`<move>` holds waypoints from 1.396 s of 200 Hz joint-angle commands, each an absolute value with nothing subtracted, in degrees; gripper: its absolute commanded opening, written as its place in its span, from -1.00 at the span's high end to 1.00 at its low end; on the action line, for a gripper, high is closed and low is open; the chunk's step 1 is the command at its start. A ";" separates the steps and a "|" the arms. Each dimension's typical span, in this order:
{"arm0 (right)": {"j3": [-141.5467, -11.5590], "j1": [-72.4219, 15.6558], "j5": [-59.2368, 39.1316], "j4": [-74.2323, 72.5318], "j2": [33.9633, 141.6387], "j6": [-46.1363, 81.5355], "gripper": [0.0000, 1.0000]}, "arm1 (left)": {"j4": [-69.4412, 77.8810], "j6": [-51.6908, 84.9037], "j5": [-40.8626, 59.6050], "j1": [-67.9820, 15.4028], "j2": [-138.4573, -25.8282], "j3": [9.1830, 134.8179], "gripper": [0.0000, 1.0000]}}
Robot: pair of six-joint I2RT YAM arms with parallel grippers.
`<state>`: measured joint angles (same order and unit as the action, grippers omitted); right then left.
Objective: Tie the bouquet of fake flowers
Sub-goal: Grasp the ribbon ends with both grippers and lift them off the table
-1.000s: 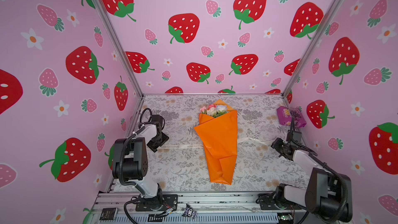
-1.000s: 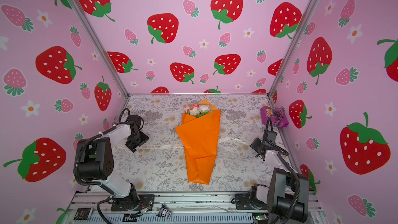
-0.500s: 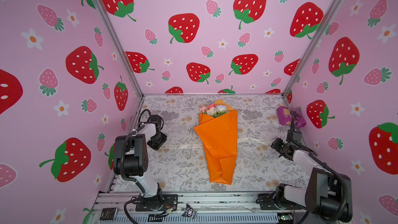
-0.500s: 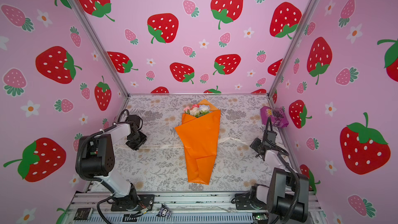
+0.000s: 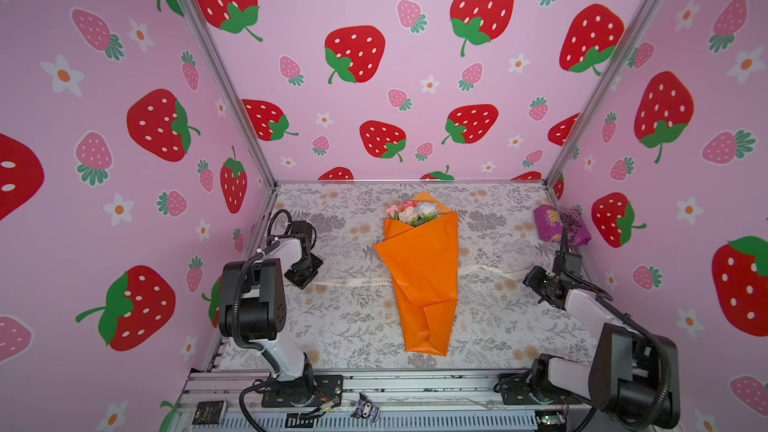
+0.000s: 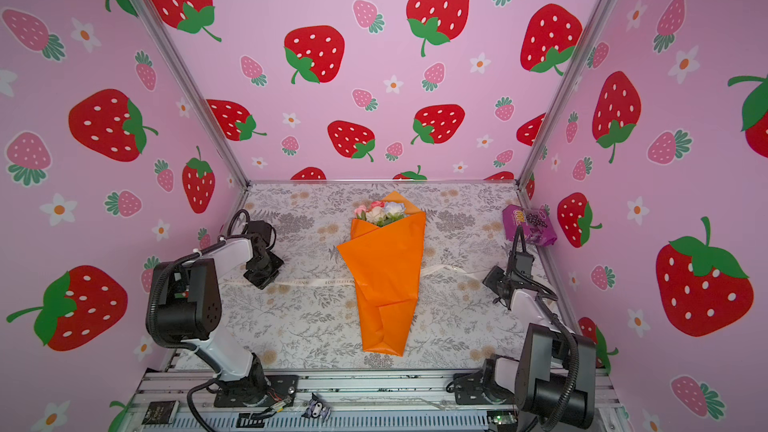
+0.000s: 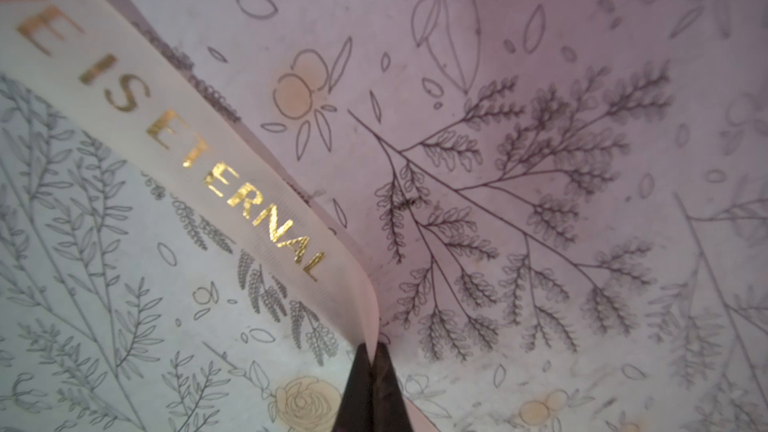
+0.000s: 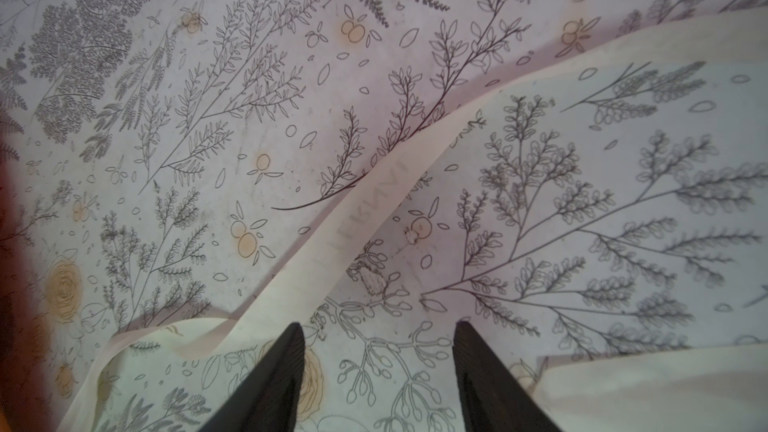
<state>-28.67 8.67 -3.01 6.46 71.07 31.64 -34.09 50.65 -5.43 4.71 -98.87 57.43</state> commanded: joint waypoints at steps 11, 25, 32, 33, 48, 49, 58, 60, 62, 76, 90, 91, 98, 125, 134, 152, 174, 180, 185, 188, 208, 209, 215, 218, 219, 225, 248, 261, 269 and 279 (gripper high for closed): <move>-29.79 10.48 -2.41 6.58 72.83 31.73 -0.27 | -34.41 49.34 -2.78 2.01 -97.72 55.81 1.00; -31.32 11.31 -1.89 7.16 74.21 31.60 -0.30 | -34.45 48.74 -3.17 0.82 -95.11 56.39 1.00; -32.27 11.74 -0.77 7.50 75.46 31.40 -0.31 | -34.50 48.24 -3.21 0.41 -94.08 56.78 1.00; -32.44 11.81 -0.65 7.57 75.61 31.39 -0.31 | -34.52 48.20 -3.23 0.34 -93.88 56.82 1.00; -34.82 12.69 2.07 8.12 78.74 31.22 -0.32 | -35.22 47.41 -3.92 -0.56 -92.37 57.62 1.00; -35.03 12.76 2.18 8.19 78.92 31.21 -0.32 | -35.23 47.26 -3.94 -0.63 -92.24 57.68 1.00; -36.69 13.16 3.45 8.90 80.62 31.05 -0.32 | -35.39 46.62 -4.28 -1.11 -91.53 58.04 1.00; -36.99 13.18 3.90 8.95 80.91 31.07 -0.32 | -35.59 46.55 -4.41 -1.18 -91.33 58.12 1.00; -37.33 13.25 4.16 8.92 81.14 31.10 -0.32 | -35.75 46.51 -4.51 -1.35 -91.21 58.23 1.00; -38.53 14.06 4.39 7.60 82.26 31.50 -0.32 | -36.22 46.09 -4.75 -1.76 -90.18 58.45 1.00; -39.06 15.34 2.55 5.00 83.38 32.69 -0.33 | -36.41 45.67 -4.57 -1.97 -89.44 58.51 1.00; -39.18 15.45 2.20 4.92 83.48 32.74 -0.33 | -36.44 45.64 -4.57 -1.95 -89.37 58.48 1.00; -40.06 16.02 0.91 4.53 84.68 33.01 -0.33 | -36.46 45.62 -4.44 -2.01 -89.24 58.45 1.00; -44.31 16.44 1.02 6.02 90.58 31.74 -0.33 | -37.07 45.62 -4.16 -2.10 -88.47 58.80 1.00; -45.22 16.65 1.40 5.71 92.27 31.42 -0.33 | -37.06 45.63 -4.02 -2.19 -87.93 58.84 1.00; -47.36 16.87 0.88 5.34 95.58 30.07 -0.34 | -36.91 45.55 -3.69 -2.27 -86.89 59.03 1.00; -49.82 16.85 -0.01 5.54 99.58 28.79 -0.34 | -36.35 45.88 -3.24 -2.37 -85.57 59.00 1.00; -50.38 16.87 0.00 5.70 100.69 28.62 -0.34 | -36.03 45.80 -2.83 -2.37 -85.32 58.97 1.00; -50.74 16.86 -0.08 5.87 101.40 28.48 -0.34 | -35.87 45.79 -2.54 -2.33 -85.17 58.97 1.00; -50.96 16.87 -0.08 5.93 101.74 28.40 -0.33 | -35.86 45.79 -2.43 -2.36 -85.17 59.02 1.00; -52.43 16.64 -1.27 8.52 103.55 28.06 -0.21 | -35.90 45.36 -1.77 -2.37 -85.03 59.37 1.00; -52.49 16.63 -1.25 8.66 103.58 28.05 -0.20 | -35.97 45.35 -1.76 -2.37 -85.05 59.35 1.00; -52.28 16.37 -1.16 8.87 103.50 27.82 -0.13 | -36.02 45.29 -1.63 -2.36 -84.99 59.44 1.00; -51.95 16.28 -0.96 8.76 103.31 27.74 -0.07 | -35.97 45.31 -1.60 -2.37 -84.99 59.48 1.00; -51.86 16.27 -0.83 8.68 103.29 27.71 -0.06 | -36.00 45.33 -1.59 -2.37 -84.99 59.49 1.00; -51.18 16.24 0.01 8.54 102.98 27.69 0.09 | -35.96 45.26 -1.50 -2.34 -84.86 59.44 1.00; -50.28 16.26 2.42 8.26 103.02 26.37 0.72 | -35.51 45.11 -1.08 -2.36 -84.80 59.32 1.00; -50.44 16.11 1.48 8.17 102.57 25.48 0.91 | -35.30 44.62 -0.81 -2.37 -84.81 59.49 1.00; -50.74 15.80 1.37 8.64 101.75 25.08 0.94 | -35.41 44.02 -0.71 -2.36 -84.73 59.79 1.00; -51.27 14.95 1.45 9.41 99.92 24.17 1.00 | -35.38 43.49 -0.62 -2.46 -84.46 60.07 1.00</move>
